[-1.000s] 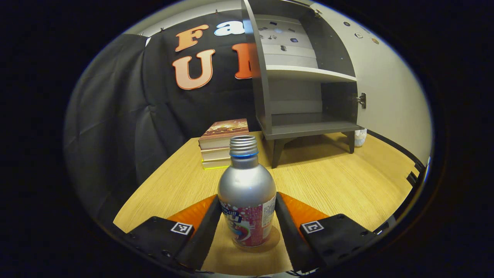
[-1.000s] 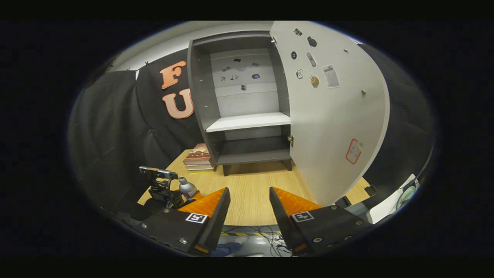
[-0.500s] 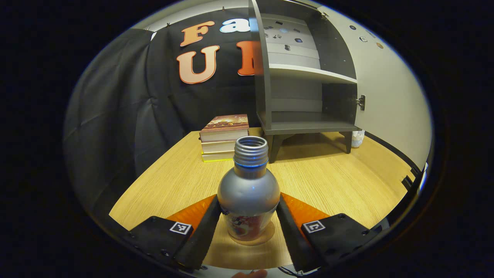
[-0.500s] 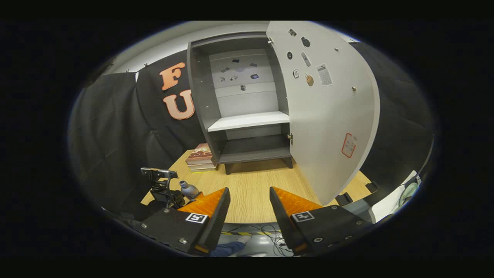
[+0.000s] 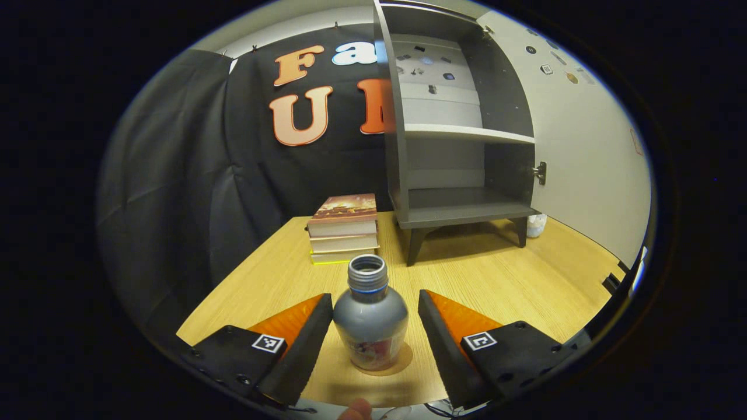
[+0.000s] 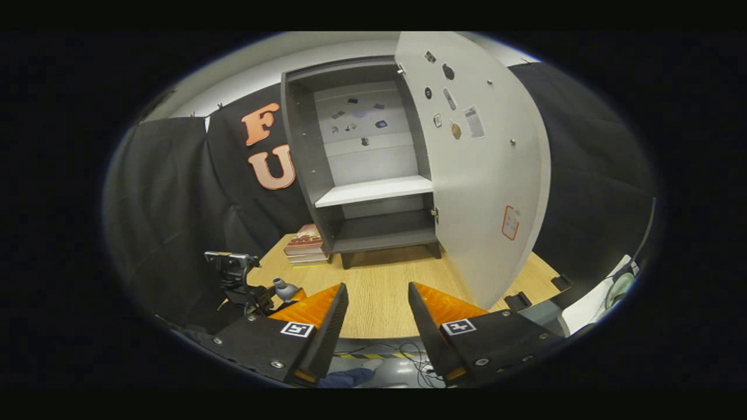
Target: Open the cabinet door with the right hand, grasp the bottle in the cabinet with the left hand and place it on the coaster, then close the cabinet door with the right hand.
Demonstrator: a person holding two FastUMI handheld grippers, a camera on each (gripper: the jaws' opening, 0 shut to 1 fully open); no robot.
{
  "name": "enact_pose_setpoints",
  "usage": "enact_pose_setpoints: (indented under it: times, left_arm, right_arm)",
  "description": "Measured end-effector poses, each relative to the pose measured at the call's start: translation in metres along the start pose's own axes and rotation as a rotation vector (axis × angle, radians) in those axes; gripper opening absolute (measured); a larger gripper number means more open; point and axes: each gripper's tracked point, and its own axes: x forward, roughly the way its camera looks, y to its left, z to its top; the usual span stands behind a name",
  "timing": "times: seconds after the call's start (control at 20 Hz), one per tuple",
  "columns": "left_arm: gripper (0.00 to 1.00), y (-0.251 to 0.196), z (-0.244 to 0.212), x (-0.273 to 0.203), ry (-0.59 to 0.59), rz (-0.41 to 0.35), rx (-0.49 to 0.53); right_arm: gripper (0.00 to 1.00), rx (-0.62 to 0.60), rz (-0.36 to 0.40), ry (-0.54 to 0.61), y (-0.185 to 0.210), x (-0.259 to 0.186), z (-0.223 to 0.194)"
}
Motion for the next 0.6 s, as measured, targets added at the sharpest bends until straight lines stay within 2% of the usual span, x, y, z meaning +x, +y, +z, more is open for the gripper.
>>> enact_pose_setpoints:
  times: [0.35, 0.6]
  left_arm:
    - [0.96, 0.006, 0.048, -0.012, -0.068, 0.026, 0.021]
    - [0.95, 0.004, 0.127, -0.035, -0.163, 0.016, 0.016]
  right_arm:
    - [0.66, 0.018, -0.008, -0.071, -0.015, -0.02, 0.025]
    - [0.66, -0.015, -0.035, -0.214, -0.042, -0.042, 0.09]
